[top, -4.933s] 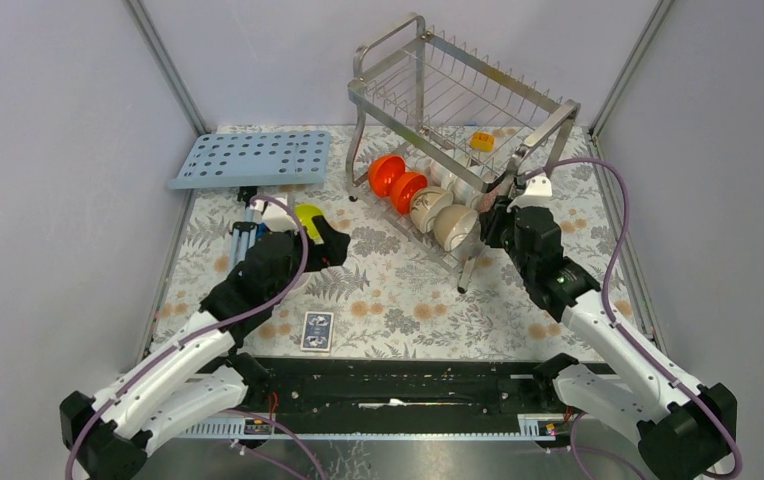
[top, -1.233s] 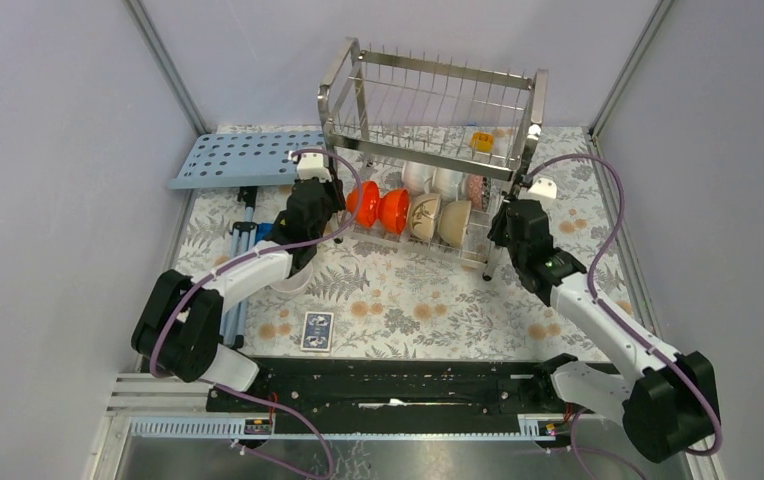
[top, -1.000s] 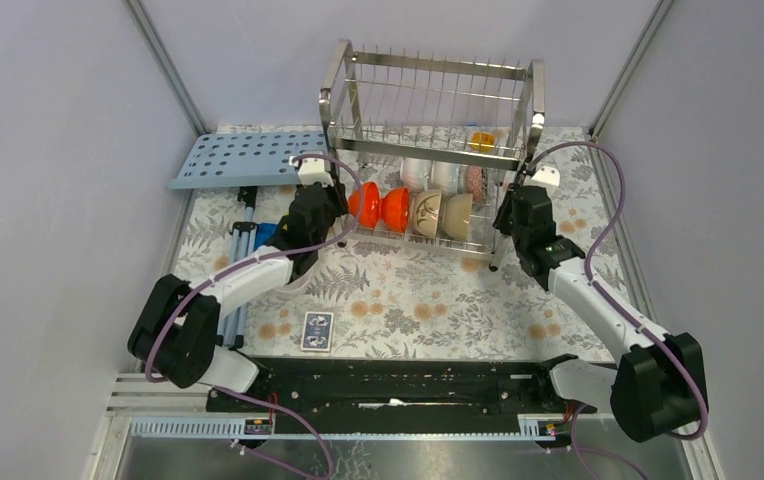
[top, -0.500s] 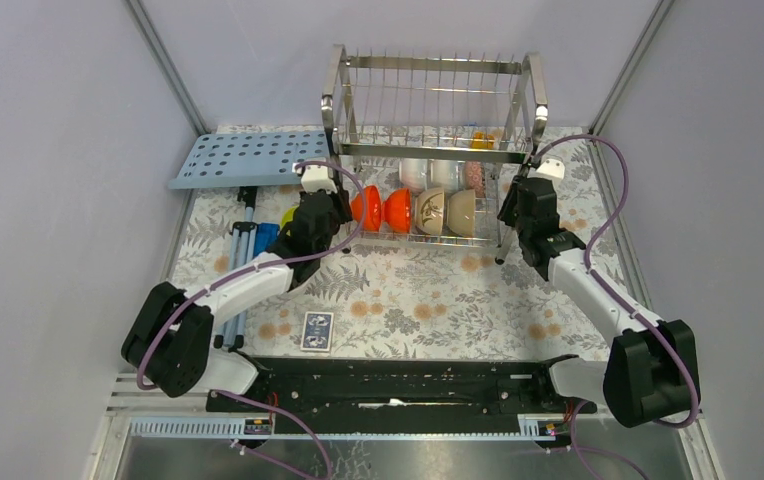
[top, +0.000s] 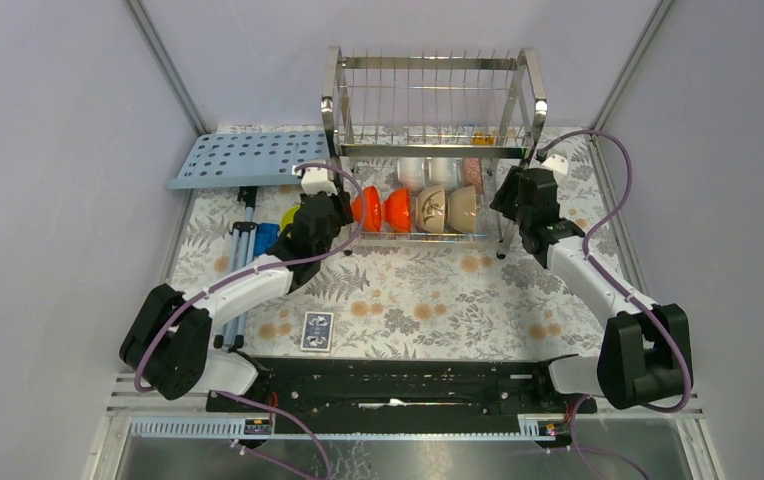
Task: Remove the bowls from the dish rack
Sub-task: Adjust the dish rack at the center of the board.
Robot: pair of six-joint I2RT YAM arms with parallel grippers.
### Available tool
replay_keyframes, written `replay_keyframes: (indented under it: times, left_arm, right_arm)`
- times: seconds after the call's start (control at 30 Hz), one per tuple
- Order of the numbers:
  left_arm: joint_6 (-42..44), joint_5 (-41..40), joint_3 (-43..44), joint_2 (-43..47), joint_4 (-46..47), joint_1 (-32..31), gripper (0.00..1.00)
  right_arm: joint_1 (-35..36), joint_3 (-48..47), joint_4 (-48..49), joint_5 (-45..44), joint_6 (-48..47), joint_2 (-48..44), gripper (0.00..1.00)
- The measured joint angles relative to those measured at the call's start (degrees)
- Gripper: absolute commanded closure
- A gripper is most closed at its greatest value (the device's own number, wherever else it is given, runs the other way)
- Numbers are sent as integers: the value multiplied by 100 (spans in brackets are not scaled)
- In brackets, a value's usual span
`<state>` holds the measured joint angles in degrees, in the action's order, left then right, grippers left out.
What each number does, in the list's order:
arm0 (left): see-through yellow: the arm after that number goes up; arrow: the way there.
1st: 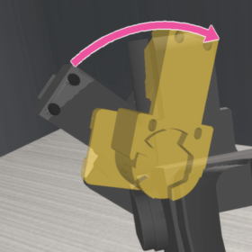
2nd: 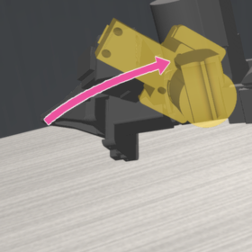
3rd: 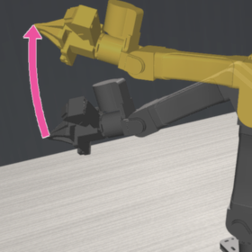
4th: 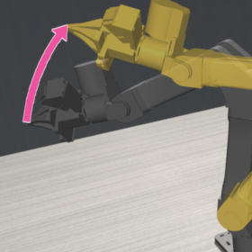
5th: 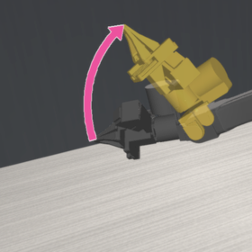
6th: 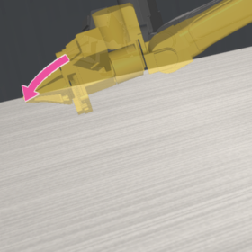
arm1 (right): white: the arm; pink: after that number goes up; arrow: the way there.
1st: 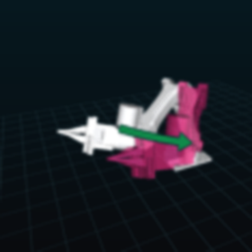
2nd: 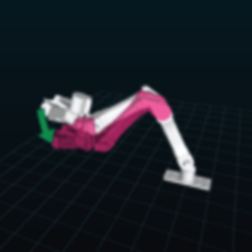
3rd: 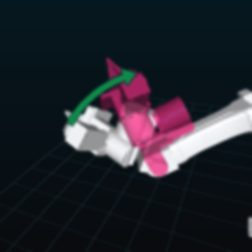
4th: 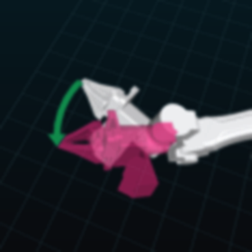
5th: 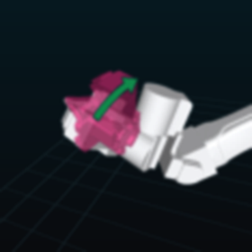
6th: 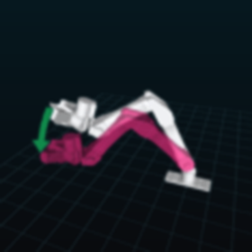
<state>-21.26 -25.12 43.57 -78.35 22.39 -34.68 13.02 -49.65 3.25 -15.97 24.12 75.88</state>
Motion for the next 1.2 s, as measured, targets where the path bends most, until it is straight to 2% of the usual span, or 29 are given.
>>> replay_keyframes:
  times: [0.2, 0.4, 0.7, 0.87, 0.93, 0.97, 1.07, 1.2]
  left_arm:
    - [-2, -4, 0, 83, -142, -66, 77]
    - [-24, -2, 0, 164, -295, -142, 65]
    - [-236, 101, 0, 256, -356, -221, 37]
    - [-337, 258, -7, 505, -667, -310, 23]
    - [-387, 334, -11, 660, -848, -332, 12]
    - [-437, 393, -11, 761, -960, -341, 9]
    - [-518, 501, -24, 1023, -1174, -358, 5]
    - [-673, 647, -190, 1523, -1563, -363, 4]
  right_arm:
    - [2, 0, -442, 98, 348, -201, 25]
    - [15, 2, -1047, 114, 457, -933, 18]
    - [22, 120, -1926, 205, 476, -2212, 16]
    - [24, 267, -2433, 748, 426, -3088, 18]
    - [28, 304, -2555, 1158, 378, -3386, 18]
    - [31, 334, -2583, 1327, 361, -3497, 18]
    - [37, 540, -2656, 1827, 326, -3906, 18]
    - [44, 927, -2671, 2168, 321, -4459, 18]
